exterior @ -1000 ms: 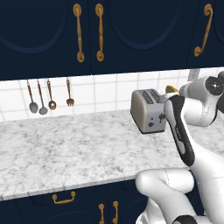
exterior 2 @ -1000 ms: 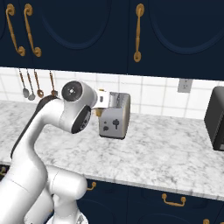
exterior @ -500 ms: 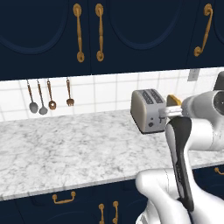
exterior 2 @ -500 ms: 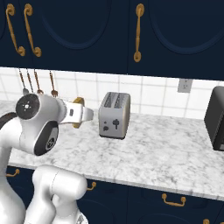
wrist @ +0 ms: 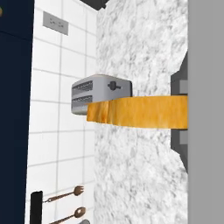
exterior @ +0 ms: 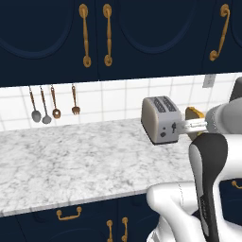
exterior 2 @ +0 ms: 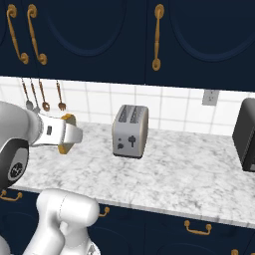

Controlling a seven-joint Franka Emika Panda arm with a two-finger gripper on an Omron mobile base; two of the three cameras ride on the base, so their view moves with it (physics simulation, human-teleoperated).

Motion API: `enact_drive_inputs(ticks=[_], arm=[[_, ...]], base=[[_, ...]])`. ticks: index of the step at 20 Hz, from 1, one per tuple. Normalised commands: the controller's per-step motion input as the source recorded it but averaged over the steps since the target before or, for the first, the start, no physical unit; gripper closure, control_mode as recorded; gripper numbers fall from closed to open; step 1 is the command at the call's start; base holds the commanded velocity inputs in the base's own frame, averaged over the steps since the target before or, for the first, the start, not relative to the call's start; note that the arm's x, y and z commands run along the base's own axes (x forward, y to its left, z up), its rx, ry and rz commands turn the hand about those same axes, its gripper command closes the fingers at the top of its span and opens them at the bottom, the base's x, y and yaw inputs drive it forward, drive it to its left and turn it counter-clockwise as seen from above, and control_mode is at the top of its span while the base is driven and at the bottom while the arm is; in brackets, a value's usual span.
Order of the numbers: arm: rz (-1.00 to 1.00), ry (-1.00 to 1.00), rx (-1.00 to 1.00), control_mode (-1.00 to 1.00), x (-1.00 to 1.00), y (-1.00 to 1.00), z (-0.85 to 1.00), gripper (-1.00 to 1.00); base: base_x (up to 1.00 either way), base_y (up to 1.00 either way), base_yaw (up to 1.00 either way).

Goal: Start the toaster. Once the lever pops up, take the bread to the plate on the dining counter.

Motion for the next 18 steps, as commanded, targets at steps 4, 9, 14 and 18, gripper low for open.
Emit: enact_drive_inputs(ticks=[4, 9, 14, 18], arm=[[0.00, 0.00, 0.00, -1.00, -0.28, 0.00, 0.00, 1.00], [0.00, 0.00, 0.00, -1.00, -0.04, 0.00, 0.00, 1.00], [0.00, 0.00, 0.00, -1.00, 0.00, 0.00, 0.00, 1.00], [0.00, 0.00, 0.00, -1.00, 0.00, 0.00, 0.00, 1.00]], base=[[0.00, 0.00, 0.00], [0.00, 0.00, 0.00], [0.00, 0.00, 0.00], [0.00, 0.00, 0.00]])
